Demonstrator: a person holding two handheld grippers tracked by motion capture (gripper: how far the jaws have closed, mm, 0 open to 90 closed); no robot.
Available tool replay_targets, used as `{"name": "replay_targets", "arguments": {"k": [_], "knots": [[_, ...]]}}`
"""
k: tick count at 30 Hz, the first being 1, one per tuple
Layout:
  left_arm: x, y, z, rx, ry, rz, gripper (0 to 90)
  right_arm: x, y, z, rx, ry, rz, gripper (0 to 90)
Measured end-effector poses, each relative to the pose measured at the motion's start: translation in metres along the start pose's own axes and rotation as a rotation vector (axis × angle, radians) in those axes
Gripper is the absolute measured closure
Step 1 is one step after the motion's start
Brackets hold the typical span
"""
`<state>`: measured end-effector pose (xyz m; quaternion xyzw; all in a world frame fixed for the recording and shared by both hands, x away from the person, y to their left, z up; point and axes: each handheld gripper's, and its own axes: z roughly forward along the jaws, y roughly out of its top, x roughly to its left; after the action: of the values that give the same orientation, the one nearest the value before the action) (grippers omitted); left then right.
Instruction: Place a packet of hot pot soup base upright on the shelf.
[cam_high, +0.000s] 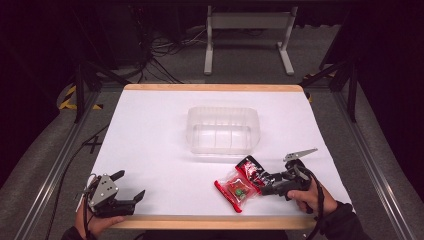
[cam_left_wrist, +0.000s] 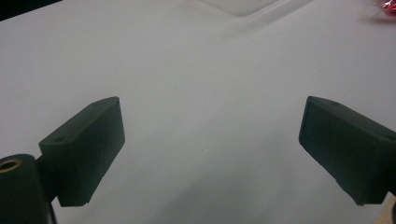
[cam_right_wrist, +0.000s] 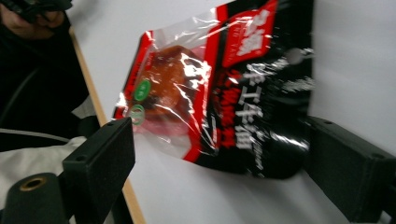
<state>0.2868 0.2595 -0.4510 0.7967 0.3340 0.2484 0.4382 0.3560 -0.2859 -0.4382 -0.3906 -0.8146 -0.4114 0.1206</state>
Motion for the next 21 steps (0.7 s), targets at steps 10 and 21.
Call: {"name": "replay_targets", "arguments": {"k": [10,21], "knots": [[-0.001,0.000,0.002,0.005,-0.007,0.005,7.7,-0.005,0.021,0.022,0.006,0.060,-0.039,47.6],[-0.003,0.001,0.004,0.004,0.016,0.012,8.0,0.012,0.010,0.014,-0.054,-0.008,-0.147,90.0]]}}
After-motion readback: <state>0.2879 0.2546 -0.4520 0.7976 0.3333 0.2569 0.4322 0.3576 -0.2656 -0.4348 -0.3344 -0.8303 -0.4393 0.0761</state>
